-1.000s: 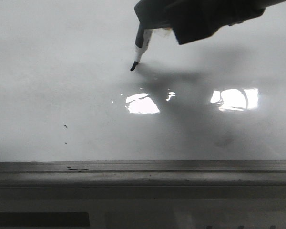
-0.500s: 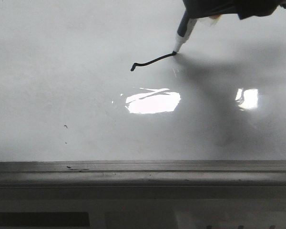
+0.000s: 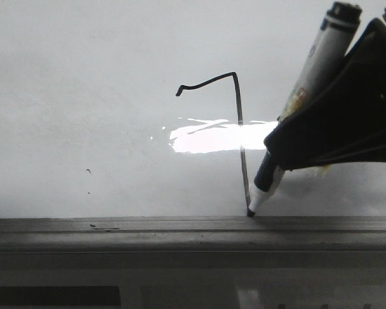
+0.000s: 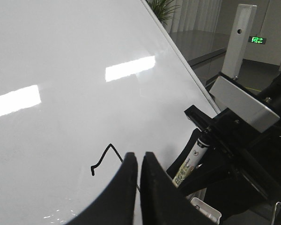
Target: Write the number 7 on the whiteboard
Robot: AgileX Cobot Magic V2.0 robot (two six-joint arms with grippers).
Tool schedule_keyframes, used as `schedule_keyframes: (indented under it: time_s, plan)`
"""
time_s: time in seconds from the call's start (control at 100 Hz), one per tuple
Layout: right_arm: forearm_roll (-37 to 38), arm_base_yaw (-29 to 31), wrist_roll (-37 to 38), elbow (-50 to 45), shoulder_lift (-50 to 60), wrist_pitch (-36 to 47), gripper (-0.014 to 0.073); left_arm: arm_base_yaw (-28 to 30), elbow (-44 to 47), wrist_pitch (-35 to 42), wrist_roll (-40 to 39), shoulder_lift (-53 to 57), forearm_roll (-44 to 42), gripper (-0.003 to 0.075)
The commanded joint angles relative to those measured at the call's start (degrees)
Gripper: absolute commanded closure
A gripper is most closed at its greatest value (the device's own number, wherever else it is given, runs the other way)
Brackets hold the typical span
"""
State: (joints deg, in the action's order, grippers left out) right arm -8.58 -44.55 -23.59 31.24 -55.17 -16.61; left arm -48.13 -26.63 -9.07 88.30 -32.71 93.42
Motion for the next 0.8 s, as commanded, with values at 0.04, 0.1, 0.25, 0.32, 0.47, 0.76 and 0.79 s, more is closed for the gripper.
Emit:
schedule_keyframes:
  time_s: [0.04, 0.1, 0.25, 0.32, 0.47, 0.76, 0.79]
  plan:
    - [1.6, -0.1, -0.9, 0.9, 0.3, 3.4, 0.0642, -0.4, -1.5, -0.9, -0.5, -0.2, 1.0, 0.0741]
    - [1.7, -0.2, -0.9, 2.2, 1.2, 5.1, 0.0643, -0.4, -1.5, -1.1, -0.5, -0.2, 1.0, 0.0741]
    - [1.7, -1.9, -0.9, 8.1, 4.9, 3.5, 0.0643, -0.4, -1.5, -1.4, -0.5, -0.2, 1.0, 0.0741]
    - [1.7, -3.1, -0.9, 10.9, 6.2, 2.0, 0.0643, -0.4, -1.5, -1.5, -0.5, -0.3, 1.0, 0.0738]
    - [1.7, -4.9, -0.9, 15.9, 6.8, -5.3, 0.0643, -0.4, -1.5, -4.3, -0.5, -2.6, -1.0, 0.061]
    - [1.7, -5.9, -0.9, 17.3, 6.0, -11.5, 0.0643, -0.4, -2.7, -16.0, 0.3, -13.1, -3.9, 0.0415]
    - [1.7, -5.9, -0.9, 17.3, 6.0, -11.6, 0.0643, -0.4, -2.9, -16.9, 0.3, -14.1, -4.7, 0.0415]
